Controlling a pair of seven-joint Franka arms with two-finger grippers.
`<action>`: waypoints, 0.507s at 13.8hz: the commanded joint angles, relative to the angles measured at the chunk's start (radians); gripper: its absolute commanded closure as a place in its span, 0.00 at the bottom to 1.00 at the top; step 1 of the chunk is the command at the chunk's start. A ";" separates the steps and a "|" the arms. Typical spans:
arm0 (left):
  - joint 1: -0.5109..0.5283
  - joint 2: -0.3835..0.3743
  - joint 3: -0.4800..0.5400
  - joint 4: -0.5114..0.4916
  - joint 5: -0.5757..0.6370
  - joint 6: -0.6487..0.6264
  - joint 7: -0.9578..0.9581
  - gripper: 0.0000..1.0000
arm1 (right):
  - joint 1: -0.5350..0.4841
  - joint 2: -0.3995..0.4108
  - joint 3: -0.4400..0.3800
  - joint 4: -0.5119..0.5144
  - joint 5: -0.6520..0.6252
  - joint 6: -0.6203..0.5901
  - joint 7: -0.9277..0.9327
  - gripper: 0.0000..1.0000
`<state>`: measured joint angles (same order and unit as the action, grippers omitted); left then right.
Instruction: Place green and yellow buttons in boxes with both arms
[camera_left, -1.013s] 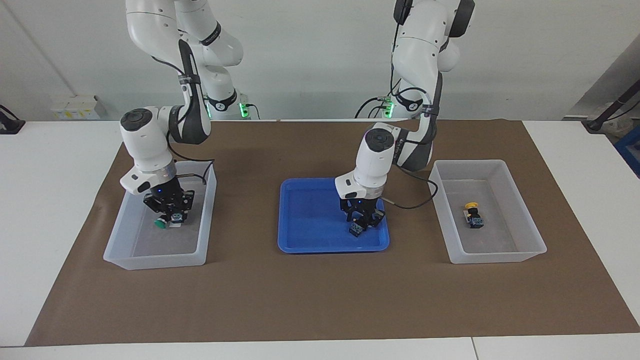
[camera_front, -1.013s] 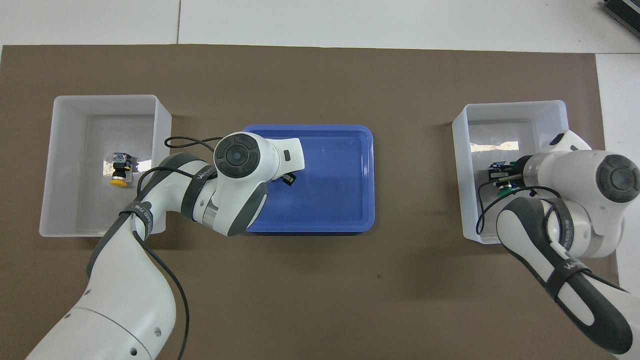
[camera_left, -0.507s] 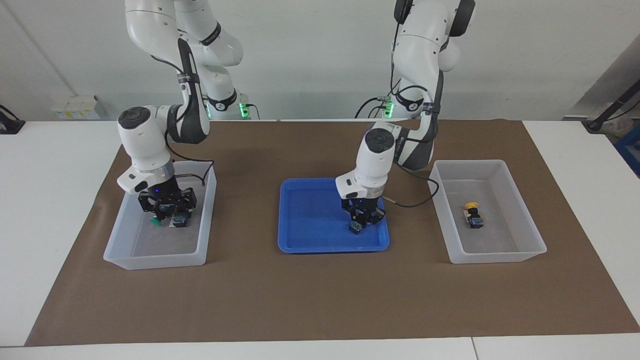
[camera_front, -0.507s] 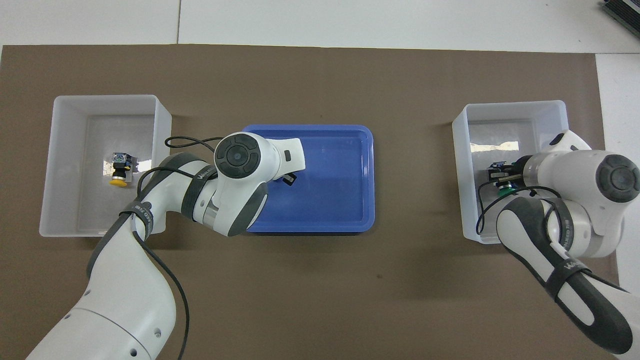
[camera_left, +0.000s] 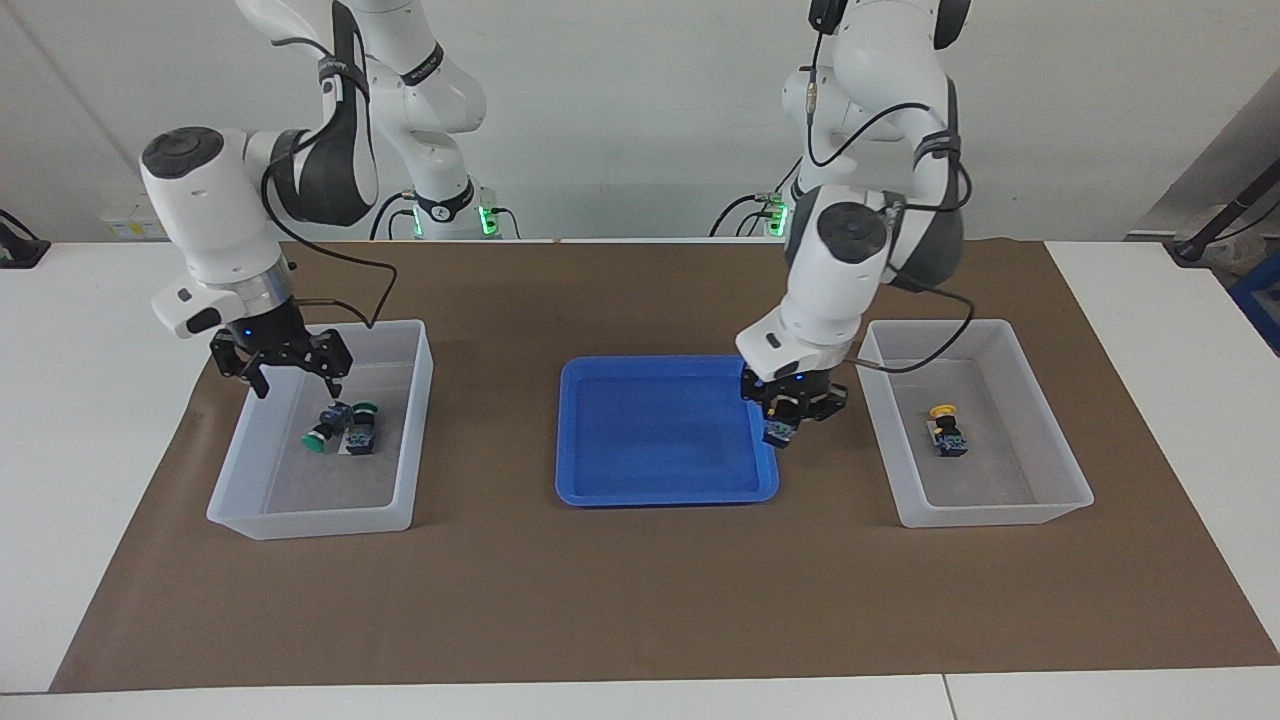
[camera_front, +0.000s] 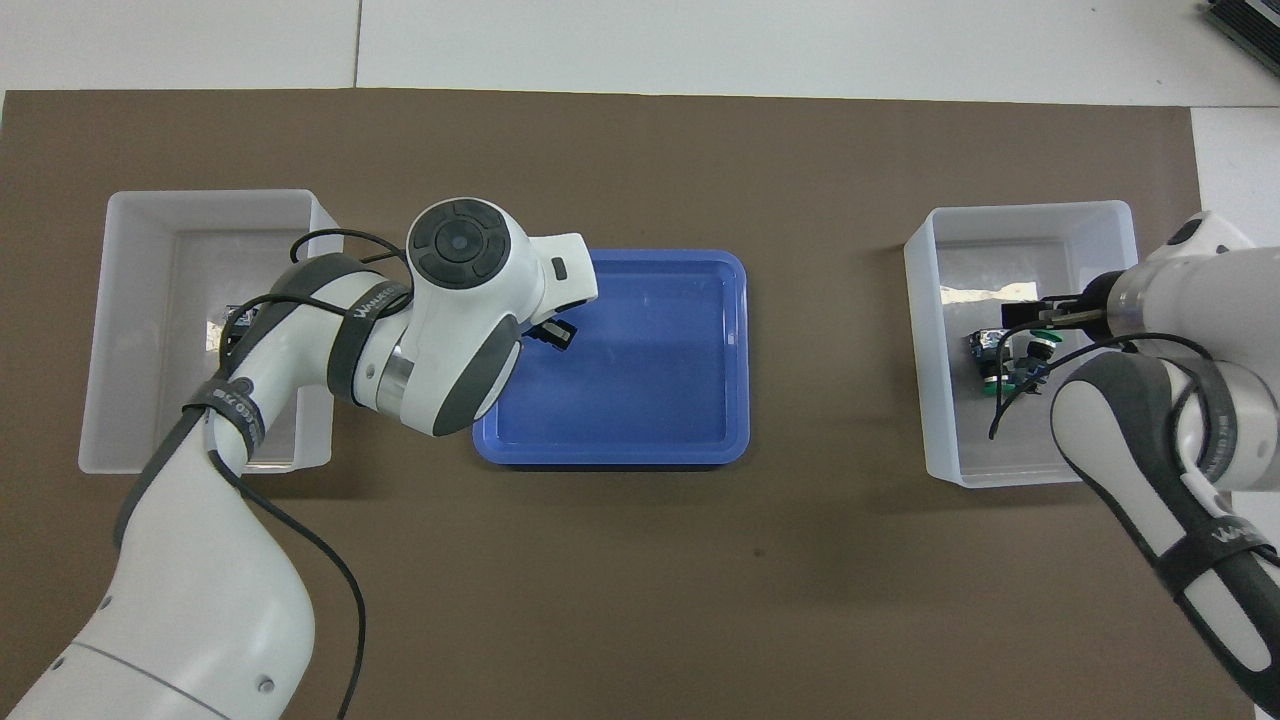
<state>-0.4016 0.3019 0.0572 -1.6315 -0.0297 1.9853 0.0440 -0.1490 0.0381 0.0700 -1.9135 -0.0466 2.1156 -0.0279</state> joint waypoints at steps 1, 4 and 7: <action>0.120 -0.027 -0.007 0.053 -0.027 -0.104 0.004 1.00 | 0.015 0.006 0.010 0.152 0.004 -0.194 0.069 0.00; 0.234 -0.024 -0.007 0.076 -0.019 -0.122 0.014 1.00 | 0.031 -0.023 0.025 0.218 0.004 -0.308 0.115 0.00; 0.311 -0.030 -0.004 0.052 -0.015 -0.121 0.054 1.00 | 0.031 -0.056 0.033 0.221 0.004 -0.336 0.117 0.00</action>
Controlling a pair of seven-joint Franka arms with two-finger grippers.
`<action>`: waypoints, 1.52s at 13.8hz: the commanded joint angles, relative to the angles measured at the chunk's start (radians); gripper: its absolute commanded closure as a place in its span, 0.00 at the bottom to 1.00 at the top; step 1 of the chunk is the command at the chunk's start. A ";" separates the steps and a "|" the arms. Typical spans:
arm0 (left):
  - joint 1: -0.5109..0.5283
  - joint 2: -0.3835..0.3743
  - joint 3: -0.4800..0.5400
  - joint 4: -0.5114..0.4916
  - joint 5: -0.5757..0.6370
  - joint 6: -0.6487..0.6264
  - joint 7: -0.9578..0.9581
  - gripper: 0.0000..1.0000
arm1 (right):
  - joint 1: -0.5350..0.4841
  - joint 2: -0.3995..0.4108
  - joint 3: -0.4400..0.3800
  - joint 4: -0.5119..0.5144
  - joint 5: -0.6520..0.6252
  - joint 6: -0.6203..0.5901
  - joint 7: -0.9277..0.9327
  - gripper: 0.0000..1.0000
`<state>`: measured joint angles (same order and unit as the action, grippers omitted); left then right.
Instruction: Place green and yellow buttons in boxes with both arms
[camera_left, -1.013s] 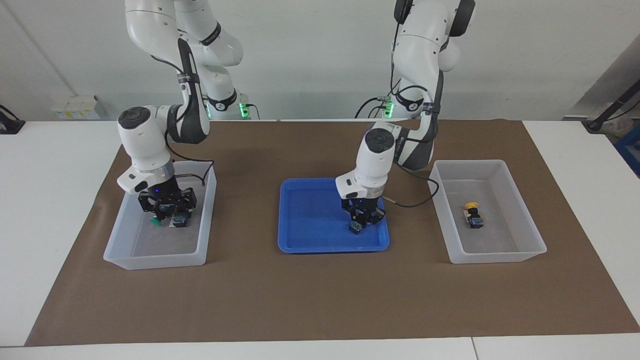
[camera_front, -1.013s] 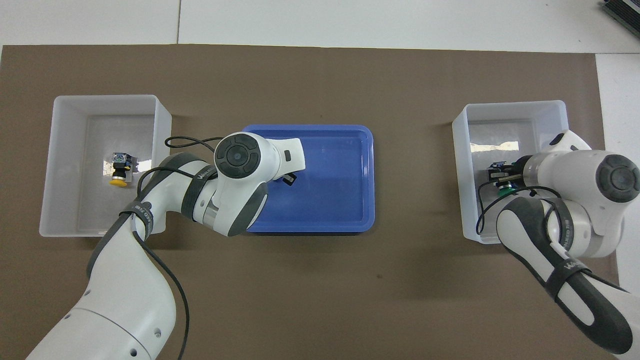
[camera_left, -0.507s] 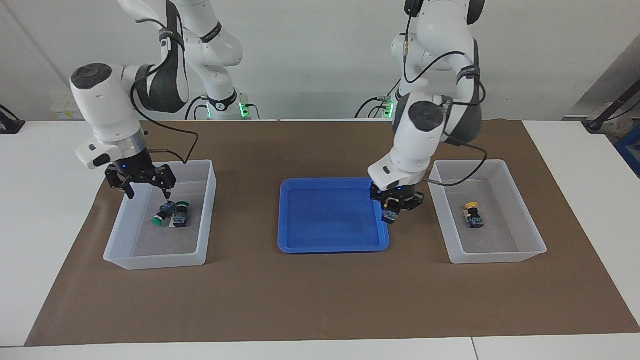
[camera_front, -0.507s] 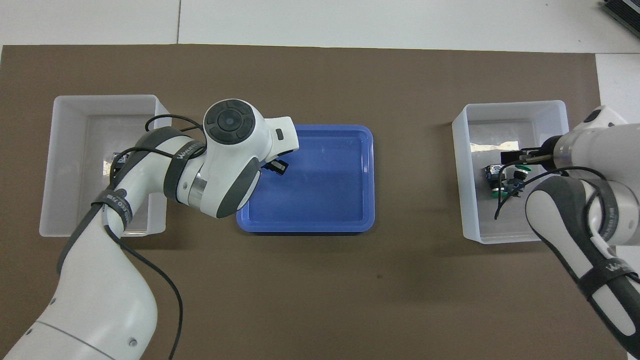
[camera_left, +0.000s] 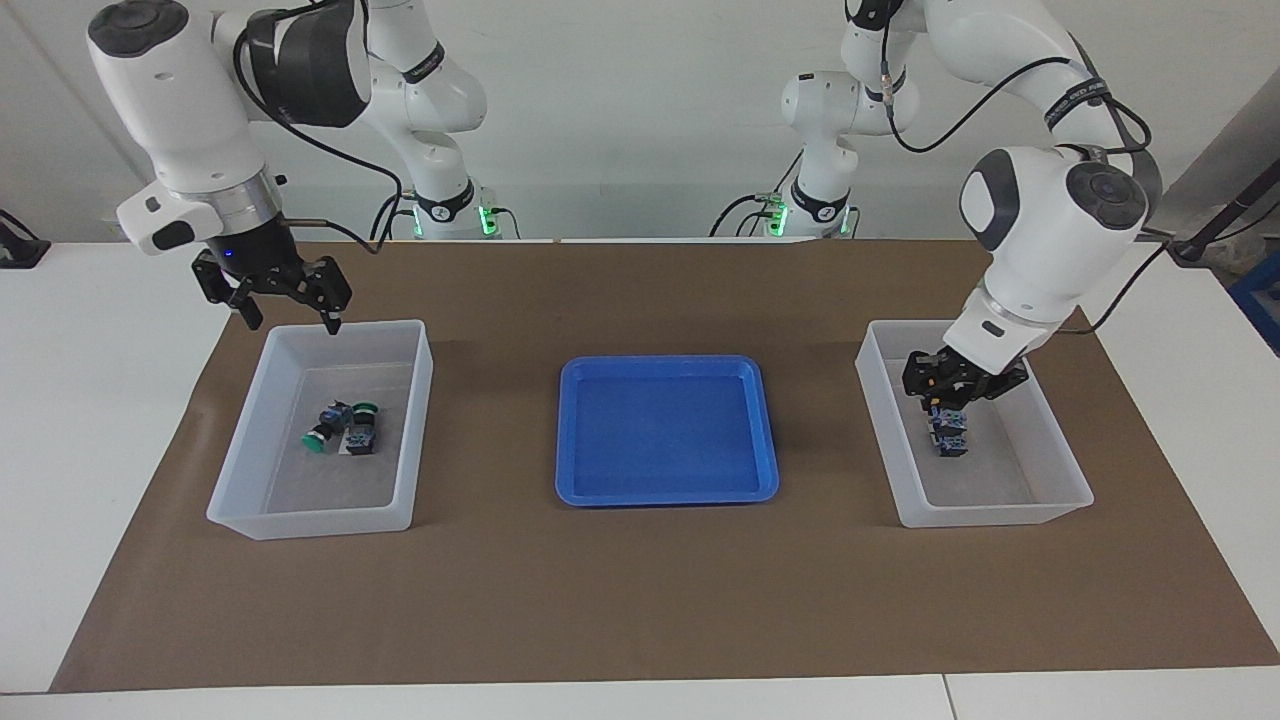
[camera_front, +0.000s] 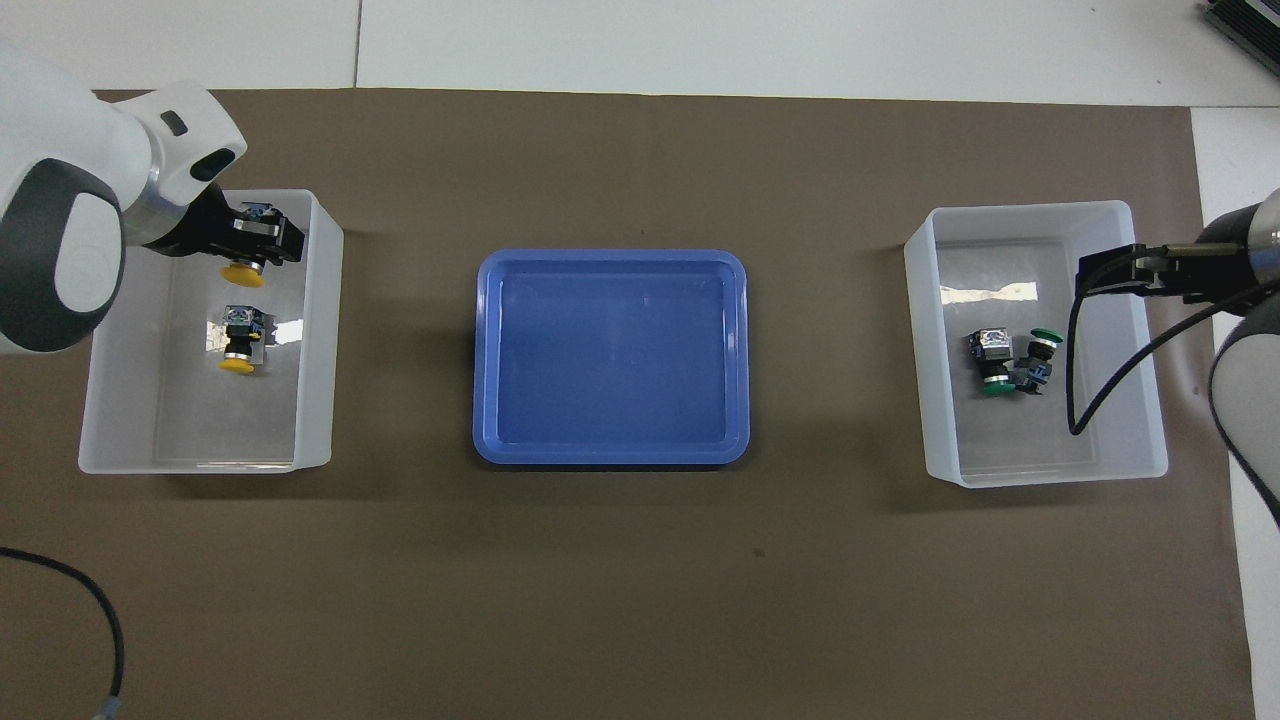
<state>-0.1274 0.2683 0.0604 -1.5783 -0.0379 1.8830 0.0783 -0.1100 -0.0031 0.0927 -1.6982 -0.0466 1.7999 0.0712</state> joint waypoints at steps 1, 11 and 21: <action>0.055 -0.009 -0.005 -0.028 -0.005 -0.015 0.023 1.00 | -0.010 -0.024 0.012 0.006 0.004 -0.022 0.018 0.00; 0.196 -0.080 -0.005 -0.382 -0.005 0.344 0.049 1.00 | 0.000 -0.041 0.013 -0.011 0.004 -0.050 0.016 0.00; 0.189 -0.073 -0.007 -0.422 -0.005 0.420 0.044 0.32 | 0.154 -0.095 -0.117 -0.084 0.004 -0.082 0.019 0.00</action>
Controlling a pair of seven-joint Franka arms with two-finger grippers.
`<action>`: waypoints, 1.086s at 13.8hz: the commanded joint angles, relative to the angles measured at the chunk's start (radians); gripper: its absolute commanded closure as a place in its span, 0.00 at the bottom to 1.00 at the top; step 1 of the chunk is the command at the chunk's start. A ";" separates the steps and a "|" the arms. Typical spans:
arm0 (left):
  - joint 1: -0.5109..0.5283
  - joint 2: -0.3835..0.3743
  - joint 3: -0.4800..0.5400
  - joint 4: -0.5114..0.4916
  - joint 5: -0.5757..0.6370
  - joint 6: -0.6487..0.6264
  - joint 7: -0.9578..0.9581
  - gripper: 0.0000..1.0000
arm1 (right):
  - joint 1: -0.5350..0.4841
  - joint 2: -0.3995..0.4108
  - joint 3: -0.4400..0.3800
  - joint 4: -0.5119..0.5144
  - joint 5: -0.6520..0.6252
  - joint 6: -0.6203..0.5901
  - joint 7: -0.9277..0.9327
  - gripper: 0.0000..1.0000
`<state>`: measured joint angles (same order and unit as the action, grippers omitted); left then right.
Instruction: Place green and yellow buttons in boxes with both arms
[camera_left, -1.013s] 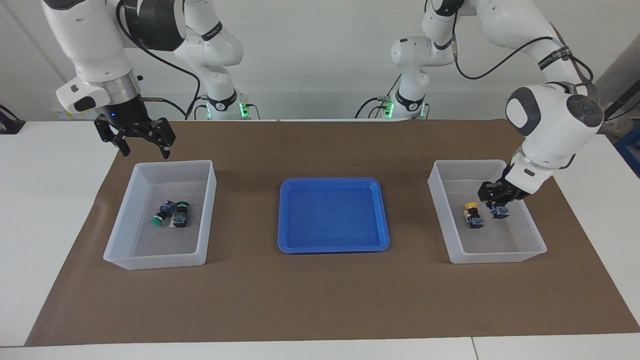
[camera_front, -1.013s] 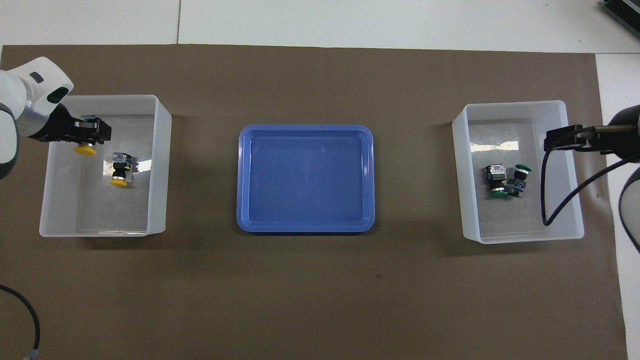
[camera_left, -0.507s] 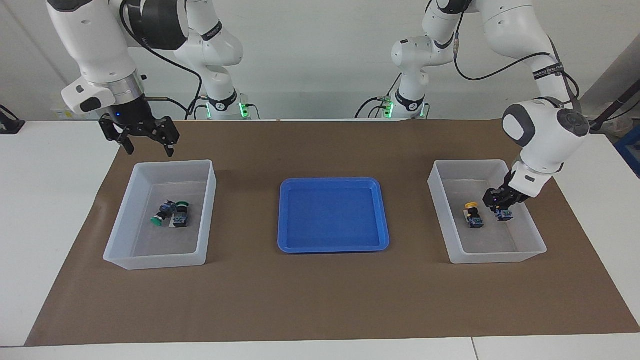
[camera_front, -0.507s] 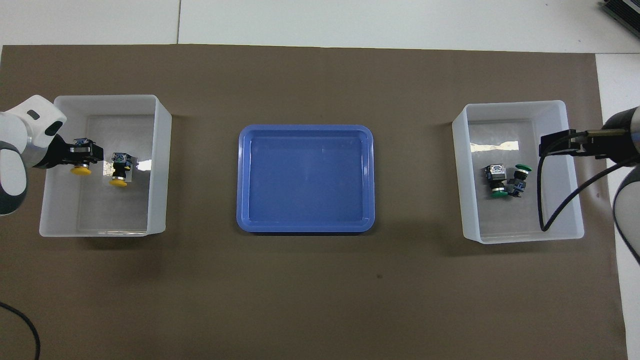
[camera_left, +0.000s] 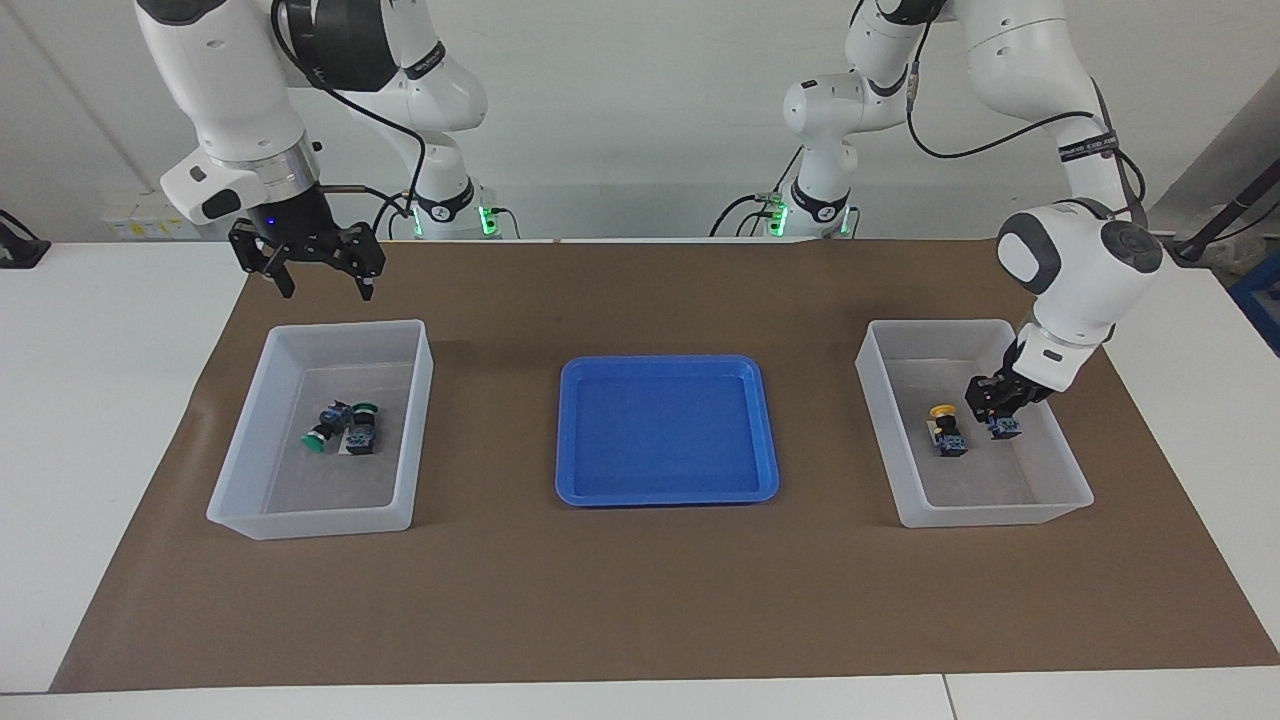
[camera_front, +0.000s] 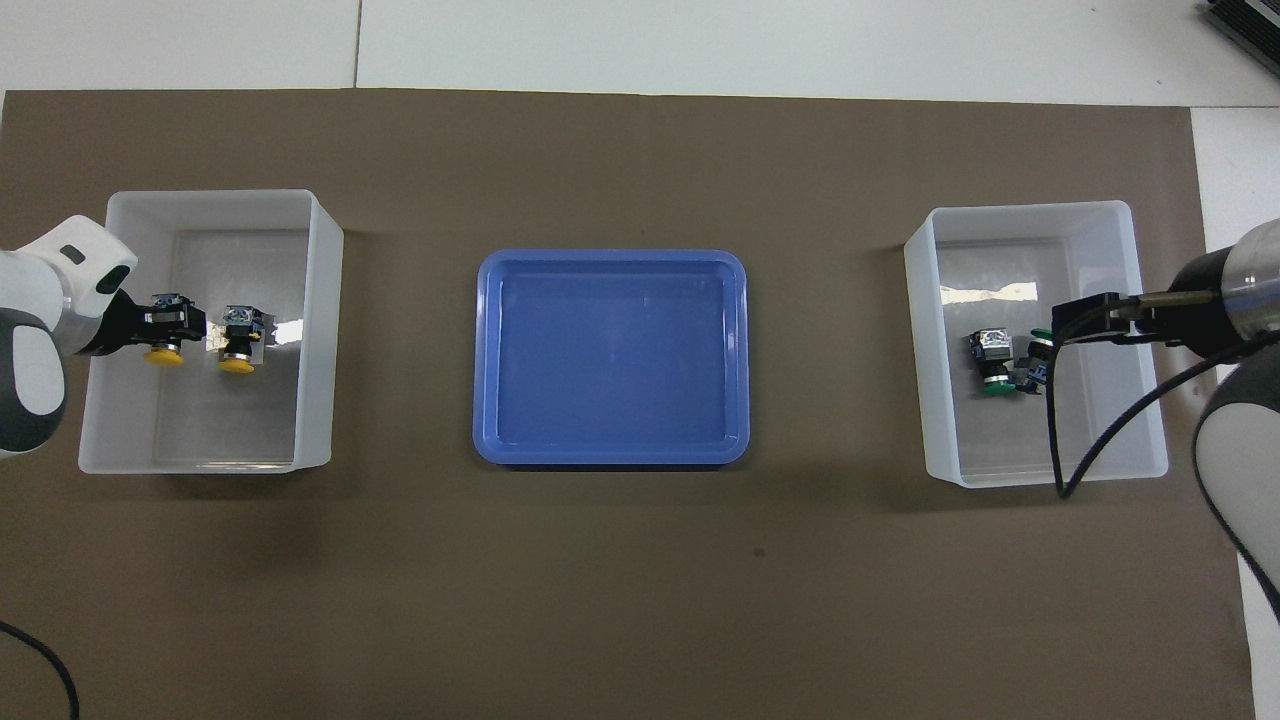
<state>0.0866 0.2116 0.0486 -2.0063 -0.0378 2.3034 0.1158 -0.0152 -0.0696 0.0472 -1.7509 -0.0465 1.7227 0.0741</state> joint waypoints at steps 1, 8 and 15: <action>-0.031 -0.015 0.005 0.017 -0.005 -0.010 0.007 0.30 | 0.064 -0.026 -0.078 -0.032 0.004 -0.002 0.016 0.00; -0.076 0.015 0.005 0.281 -0.005 -0.290 -0.001 0.30 | 0.063 0.020 -0.078 0.060 0.004 -0.041 0.024 0.00; -0.223 0.086 0.007 0.624 0.084 -0.702 -0.133 0.30 | 0.052 0.027 -0.076 0.108 0.017 -0.078 0.026 0.00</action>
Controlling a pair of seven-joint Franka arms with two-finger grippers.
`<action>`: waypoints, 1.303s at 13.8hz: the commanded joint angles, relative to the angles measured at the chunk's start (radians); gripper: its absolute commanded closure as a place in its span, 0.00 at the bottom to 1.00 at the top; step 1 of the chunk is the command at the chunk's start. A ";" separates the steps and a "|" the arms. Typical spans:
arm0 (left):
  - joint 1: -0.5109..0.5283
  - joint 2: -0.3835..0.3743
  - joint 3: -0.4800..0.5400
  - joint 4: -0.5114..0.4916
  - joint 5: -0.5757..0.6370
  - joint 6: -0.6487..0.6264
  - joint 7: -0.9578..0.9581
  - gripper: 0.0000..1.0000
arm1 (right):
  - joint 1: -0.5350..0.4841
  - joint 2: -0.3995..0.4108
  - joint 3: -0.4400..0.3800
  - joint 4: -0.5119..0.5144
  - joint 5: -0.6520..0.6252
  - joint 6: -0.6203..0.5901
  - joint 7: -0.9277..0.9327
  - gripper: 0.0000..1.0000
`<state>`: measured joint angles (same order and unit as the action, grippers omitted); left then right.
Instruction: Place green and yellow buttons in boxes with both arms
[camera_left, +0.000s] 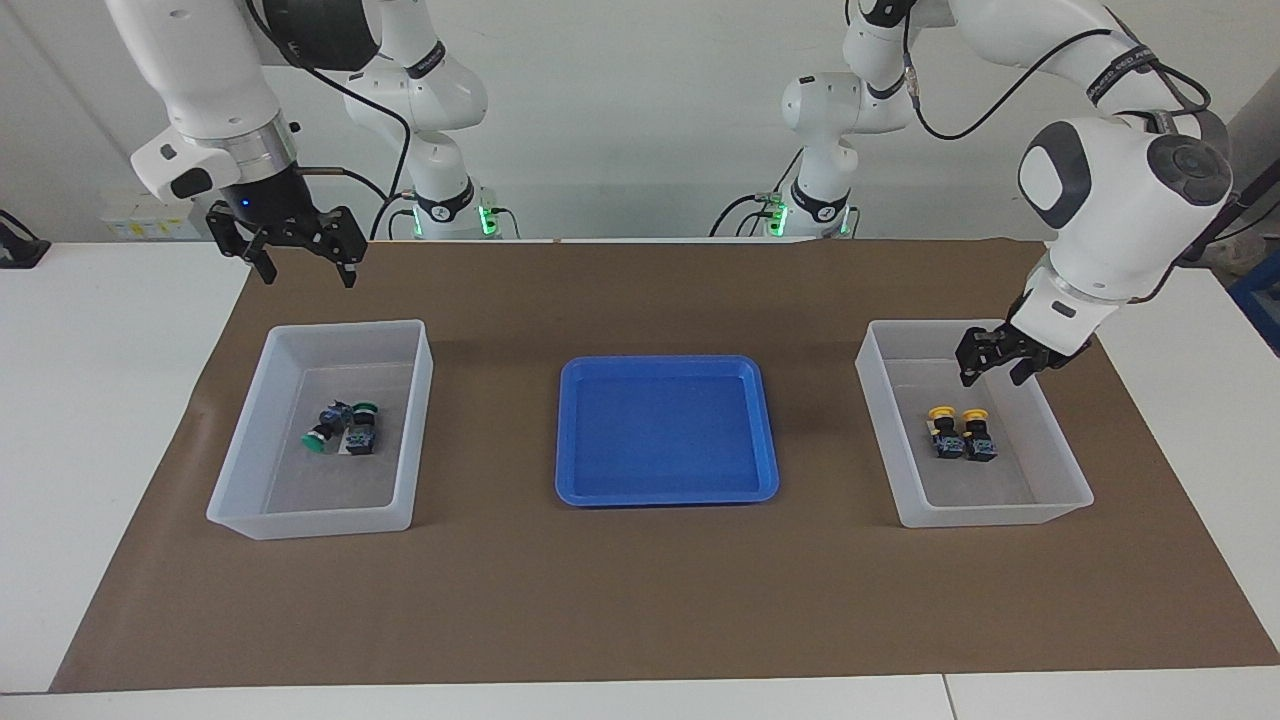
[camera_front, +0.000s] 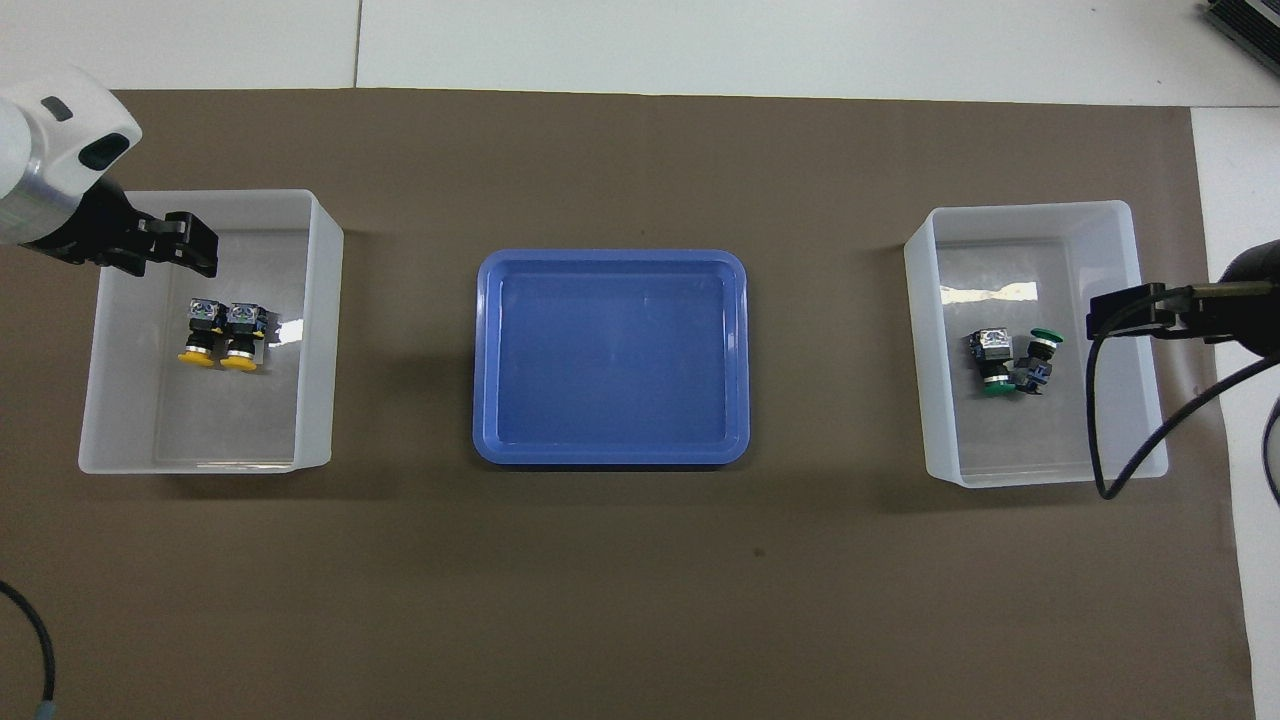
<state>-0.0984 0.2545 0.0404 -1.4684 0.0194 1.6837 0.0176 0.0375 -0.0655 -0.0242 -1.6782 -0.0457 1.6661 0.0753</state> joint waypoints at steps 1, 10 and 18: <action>-0.038 0.036 0.009 0.095 0.027 -0.116 -0.033 0.30 | -0.001 0.026 -0.005 0.035 0.032 -0.026 0.027 0.00; -0.098 -0.133 -0.011 0.107 0.027 -0.288 -0.027 0.25 | 0.016 0.012 -0.005 0.020 0.032 -0.045 0.021 0.00; -0.083 -0.294 -0.002 -0.179 0.002 -0.087 0.038 0.00 | 0.012 0.010 0.001 0.018 0.033 -0.045 0.032 0.00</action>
<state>-0.1793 0.0004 0.0343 -1.5901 0.0268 1.5592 0.0369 0.0581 -0.0563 -0.0237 -1.6711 -0.0270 1.6312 0.0864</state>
